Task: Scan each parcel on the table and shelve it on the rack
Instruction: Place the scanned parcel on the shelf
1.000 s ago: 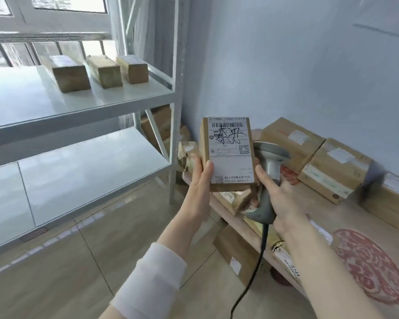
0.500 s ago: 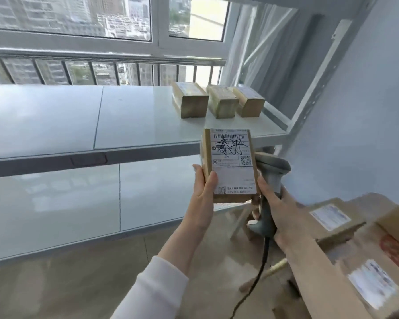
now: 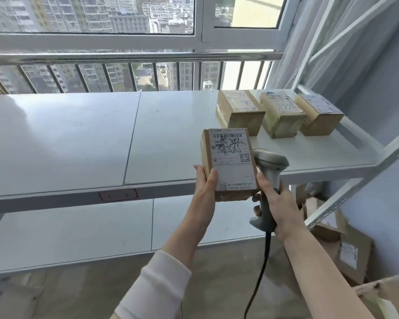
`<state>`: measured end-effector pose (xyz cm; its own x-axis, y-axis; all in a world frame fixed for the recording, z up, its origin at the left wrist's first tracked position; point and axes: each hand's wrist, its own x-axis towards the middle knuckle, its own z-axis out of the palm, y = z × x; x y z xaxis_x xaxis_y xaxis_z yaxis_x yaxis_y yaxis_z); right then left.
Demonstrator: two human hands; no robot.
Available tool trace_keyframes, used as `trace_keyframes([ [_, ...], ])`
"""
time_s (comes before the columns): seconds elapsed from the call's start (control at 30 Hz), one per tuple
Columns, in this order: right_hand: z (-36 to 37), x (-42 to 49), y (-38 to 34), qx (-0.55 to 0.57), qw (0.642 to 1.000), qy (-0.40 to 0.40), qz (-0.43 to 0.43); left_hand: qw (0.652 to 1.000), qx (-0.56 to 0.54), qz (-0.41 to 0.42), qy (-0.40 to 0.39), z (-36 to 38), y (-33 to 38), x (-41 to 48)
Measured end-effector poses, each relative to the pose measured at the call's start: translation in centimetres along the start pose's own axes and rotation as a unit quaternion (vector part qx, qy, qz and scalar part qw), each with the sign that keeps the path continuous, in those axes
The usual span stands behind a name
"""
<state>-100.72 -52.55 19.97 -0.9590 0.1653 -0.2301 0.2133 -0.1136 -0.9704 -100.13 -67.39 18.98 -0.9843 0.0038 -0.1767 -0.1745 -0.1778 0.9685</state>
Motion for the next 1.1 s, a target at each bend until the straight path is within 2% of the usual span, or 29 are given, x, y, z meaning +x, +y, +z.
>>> trace_keyframes([
  [0.43, 4.4, 4.7, -1.9, -0.036, 0.999, 0.033, -0.004, 0.998, 0.016, -0.035, -0.039, -3.1, 2.1, 6.9],
  [1.1, 5.0, 4.5, -2.4, -0.047, 0.997, 0.068, -0.001, 0.991, 0.036, -0.046, -0.117, -4.2, 2.4, 8.2],
])
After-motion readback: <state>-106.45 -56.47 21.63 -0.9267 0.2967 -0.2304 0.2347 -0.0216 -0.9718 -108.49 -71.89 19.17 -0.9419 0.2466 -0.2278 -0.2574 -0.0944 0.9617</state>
